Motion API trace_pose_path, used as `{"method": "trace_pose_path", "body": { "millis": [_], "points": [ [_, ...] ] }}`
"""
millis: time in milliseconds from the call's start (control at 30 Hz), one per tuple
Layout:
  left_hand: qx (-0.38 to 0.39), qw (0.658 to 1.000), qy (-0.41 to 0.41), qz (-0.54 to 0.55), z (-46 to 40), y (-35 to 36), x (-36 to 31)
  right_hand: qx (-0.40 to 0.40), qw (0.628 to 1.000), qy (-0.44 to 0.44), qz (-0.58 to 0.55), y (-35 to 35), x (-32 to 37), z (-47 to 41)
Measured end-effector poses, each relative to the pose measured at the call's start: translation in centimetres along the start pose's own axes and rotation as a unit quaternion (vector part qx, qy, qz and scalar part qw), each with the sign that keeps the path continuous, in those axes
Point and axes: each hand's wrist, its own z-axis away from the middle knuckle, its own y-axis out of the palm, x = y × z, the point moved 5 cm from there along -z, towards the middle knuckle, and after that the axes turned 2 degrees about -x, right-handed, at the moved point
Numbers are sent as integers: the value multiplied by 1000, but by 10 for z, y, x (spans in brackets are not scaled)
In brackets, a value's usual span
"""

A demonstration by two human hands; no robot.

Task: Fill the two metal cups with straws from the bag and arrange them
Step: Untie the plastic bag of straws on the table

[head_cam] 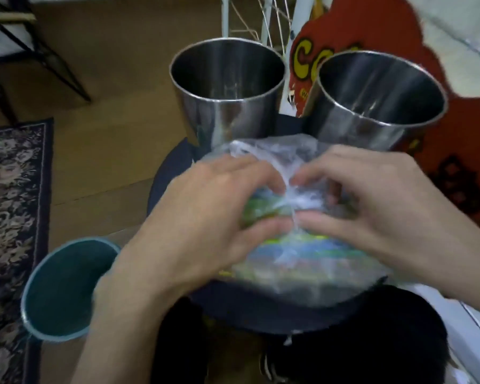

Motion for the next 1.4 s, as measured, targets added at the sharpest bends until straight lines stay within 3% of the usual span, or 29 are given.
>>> {"method": "trace_pose_path", "body": {
  "millis": [400, 633, 967, 1400],
  "points": [
    [-83, 995, -60, -19, 14, 0, -9, -65, 996, 57, -29, -13, 10, 9],
    [-117, 989, -33, -79, 11, -3, -20, -89, 994, 66, 5, -10, 10, 11],
    [-127, 990, -12, -58, 9, -11, -28, -116, 992, 42, 29, -14, 13, 13],
    [-174, 984, 28, -16, 9, -34, -28, -187, 980, 47, -52, -55, -2, 29]
  ]
}}
